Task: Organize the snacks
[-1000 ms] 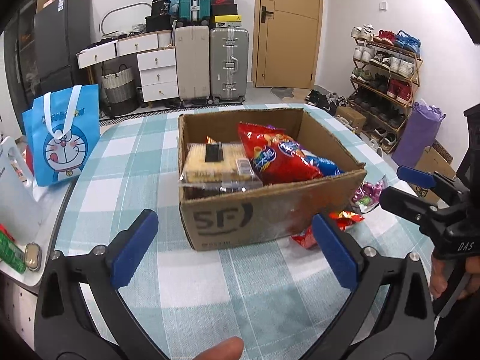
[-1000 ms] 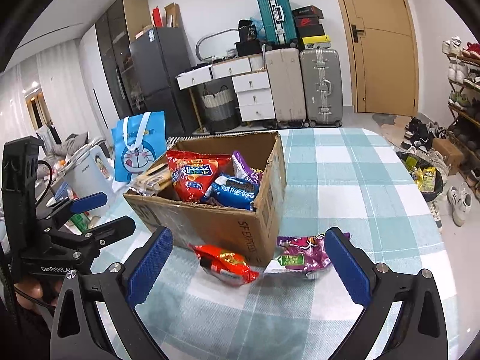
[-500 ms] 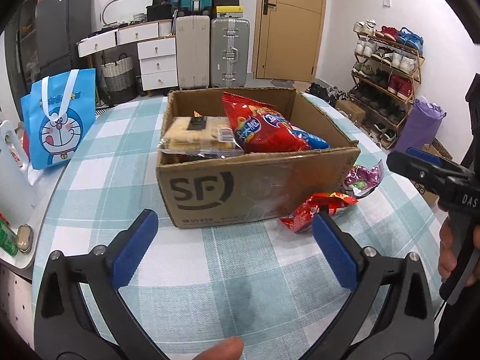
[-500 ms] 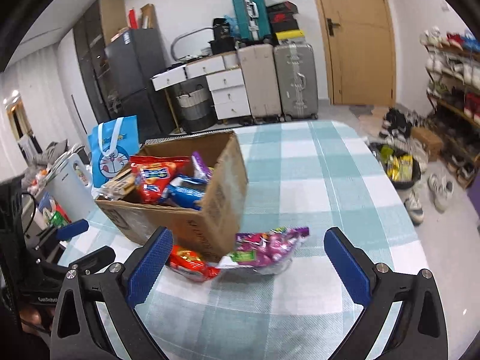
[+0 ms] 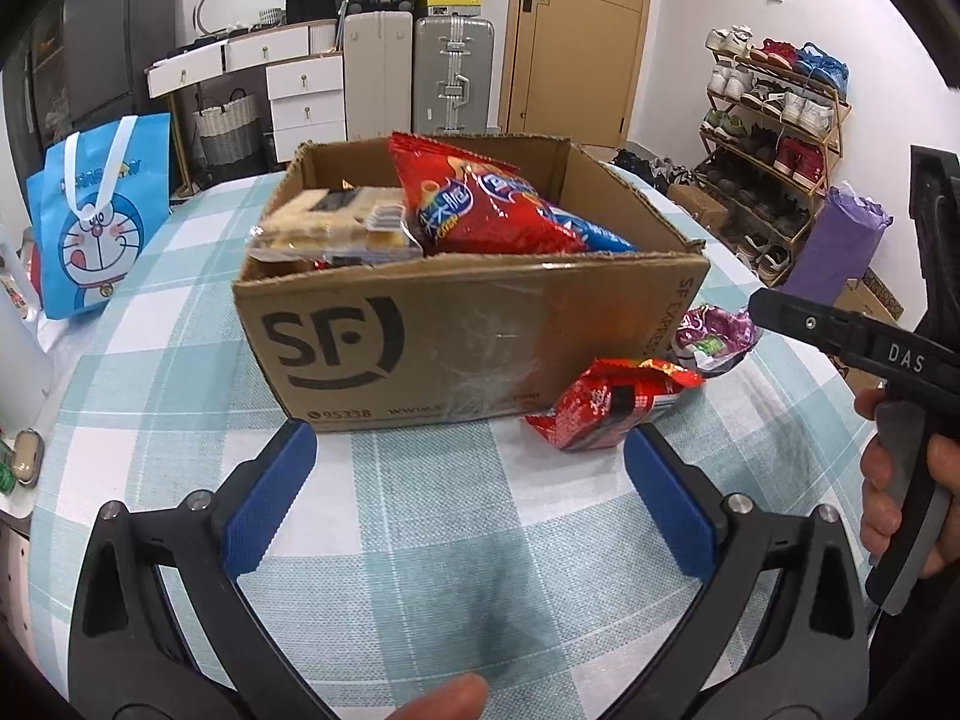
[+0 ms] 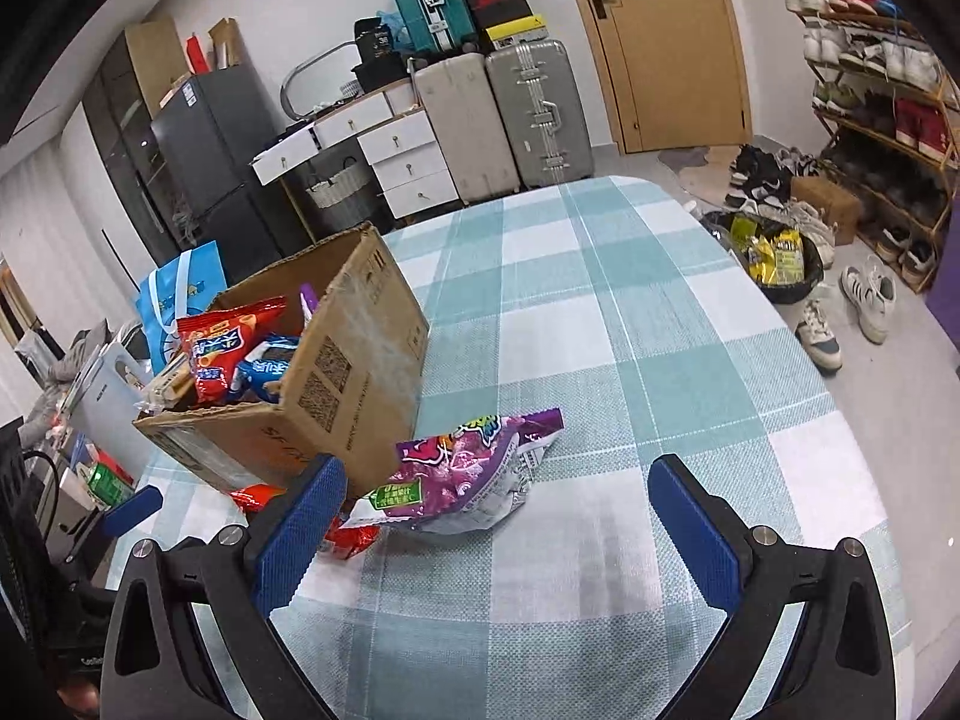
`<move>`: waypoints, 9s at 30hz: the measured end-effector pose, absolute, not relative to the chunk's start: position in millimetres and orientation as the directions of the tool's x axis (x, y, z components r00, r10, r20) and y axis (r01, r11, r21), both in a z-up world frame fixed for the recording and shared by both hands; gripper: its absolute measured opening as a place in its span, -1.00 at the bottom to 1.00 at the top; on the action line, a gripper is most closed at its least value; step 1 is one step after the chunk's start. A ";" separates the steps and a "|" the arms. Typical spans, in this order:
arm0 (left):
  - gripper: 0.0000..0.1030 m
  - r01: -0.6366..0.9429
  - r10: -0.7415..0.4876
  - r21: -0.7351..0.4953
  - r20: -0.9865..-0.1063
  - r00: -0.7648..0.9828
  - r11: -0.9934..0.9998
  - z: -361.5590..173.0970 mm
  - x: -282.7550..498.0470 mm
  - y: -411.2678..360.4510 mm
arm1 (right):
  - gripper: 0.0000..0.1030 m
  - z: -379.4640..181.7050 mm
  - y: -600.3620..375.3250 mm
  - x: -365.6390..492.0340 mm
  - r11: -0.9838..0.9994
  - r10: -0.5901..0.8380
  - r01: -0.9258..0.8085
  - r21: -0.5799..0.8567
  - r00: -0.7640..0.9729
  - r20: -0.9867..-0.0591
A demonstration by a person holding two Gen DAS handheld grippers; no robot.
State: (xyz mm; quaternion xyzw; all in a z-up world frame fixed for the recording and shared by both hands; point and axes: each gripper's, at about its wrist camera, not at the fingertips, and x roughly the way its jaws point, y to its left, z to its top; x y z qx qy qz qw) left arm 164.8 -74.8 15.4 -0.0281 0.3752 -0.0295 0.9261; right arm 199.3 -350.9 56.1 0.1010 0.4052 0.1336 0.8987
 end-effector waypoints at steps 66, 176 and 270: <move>0.78 0.152 -0.108 -0.004 -0.720 0.686 0.988 -14.8 178.5 -129.9 | 0.01 40.4 -353.9 201.6 0.918 0.389 -0.203 0.342 0.632 -0.670; -0.23 0.038 -0.051 -0.035 -0.540 0.840 0.999 119.2 94.1 -44.8 | 0.01 115.2 -316.2 154.6 0.875 0.482 -0.373 0.308 0.727 -0.489; 0.99 -0.021 -0.021 -0.084 -0.470 0.882 0.996 48.7 99.2 33.1 | 0.99 78.5 -271.3 124.9 0.851 0.524 -0.496 0.175 0.768 -0.369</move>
